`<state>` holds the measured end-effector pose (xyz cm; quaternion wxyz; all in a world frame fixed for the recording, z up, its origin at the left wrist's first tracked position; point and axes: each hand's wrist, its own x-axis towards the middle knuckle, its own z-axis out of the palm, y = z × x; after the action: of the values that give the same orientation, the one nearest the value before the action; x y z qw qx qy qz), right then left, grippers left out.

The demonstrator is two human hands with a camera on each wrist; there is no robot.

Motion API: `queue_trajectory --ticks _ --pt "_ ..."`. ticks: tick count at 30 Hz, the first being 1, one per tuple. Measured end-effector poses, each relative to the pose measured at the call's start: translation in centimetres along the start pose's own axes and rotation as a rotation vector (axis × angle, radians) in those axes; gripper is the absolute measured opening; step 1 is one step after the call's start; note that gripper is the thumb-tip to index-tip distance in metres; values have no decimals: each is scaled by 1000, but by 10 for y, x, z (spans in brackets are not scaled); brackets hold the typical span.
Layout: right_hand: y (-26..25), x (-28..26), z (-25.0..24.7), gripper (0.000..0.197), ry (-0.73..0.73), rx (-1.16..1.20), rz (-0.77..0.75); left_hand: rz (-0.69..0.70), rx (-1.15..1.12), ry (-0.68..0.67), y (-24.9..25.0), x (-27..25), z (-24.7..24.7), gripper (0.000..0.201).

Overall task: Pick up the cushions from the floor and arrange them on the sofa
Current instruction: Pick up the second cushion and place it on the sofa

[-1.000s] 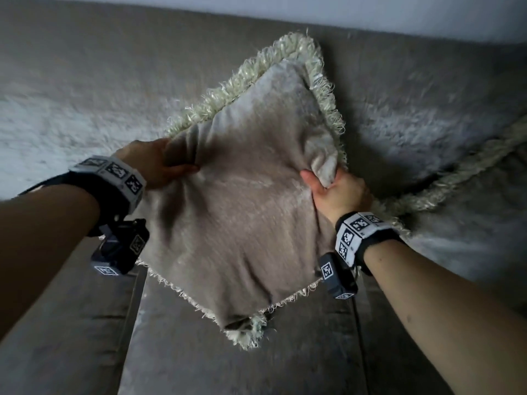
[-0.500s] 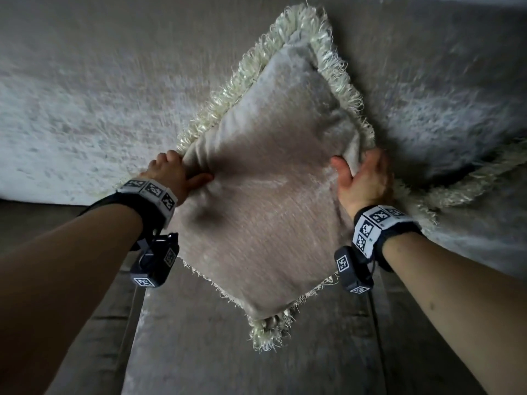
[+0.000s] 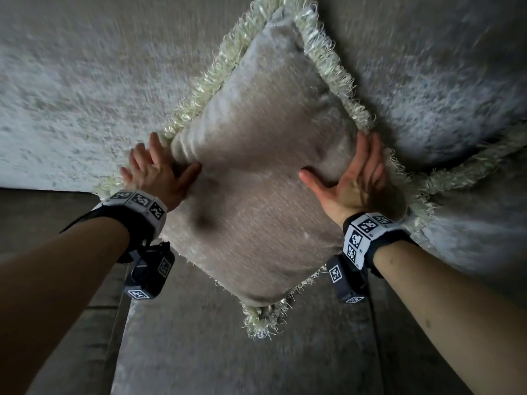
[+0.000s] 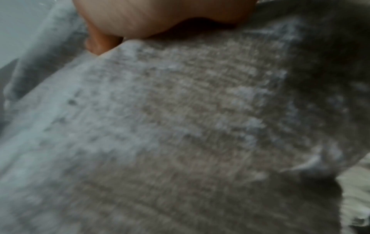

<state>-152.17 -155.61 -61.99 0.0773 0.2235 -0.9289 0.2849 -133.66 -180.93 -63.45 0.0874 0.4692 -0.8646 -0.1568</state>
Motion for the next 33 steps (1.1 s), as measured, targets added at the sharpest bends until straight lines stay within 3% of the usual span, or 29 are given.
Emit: queue_trajectory --ticks 2,4,7,10,13,17,20,22,26,30,33 --pt "-12 -8 3 120 37 -15 -50 89 -127 141 13 -10 -2 88" --pt "-21 -17 6 111 57 -15 -82 194 -165 174 31 -32 5 83" --pt "-25 -28 12 104 36 -92 -111 222 -89 84 55 -62 27 83" --pt "-18 -36 21 103 -99 -217 -150 163 -19 5 62 -59 42 84" --pt "-12 -28 26 103 -235 -229 -97 180 5 -30 61 -51 43 84" --pt "-22 -30 19 104 -261 -236 -33 172 -11 -78 65 -60 30 83" --pt "-36 -42 0 100 -266 -161 15 150 -121 -105 66 -66 2 77" --pt "-50 -43 -16 93 -362 -134 92 160 -182 -35 64 -73 -20 67" --pt "-101 -33 -46 58 -466 20 210 87 -177 7 72 -78 -83 48" --pt "-166 -51 -92 21 -632 184 83 -62 -300 -45 70 -98 -153 36" --pt "-209 -81 -130 20 -838 223 24 -151 -405 -86 51 -125 -203 25"
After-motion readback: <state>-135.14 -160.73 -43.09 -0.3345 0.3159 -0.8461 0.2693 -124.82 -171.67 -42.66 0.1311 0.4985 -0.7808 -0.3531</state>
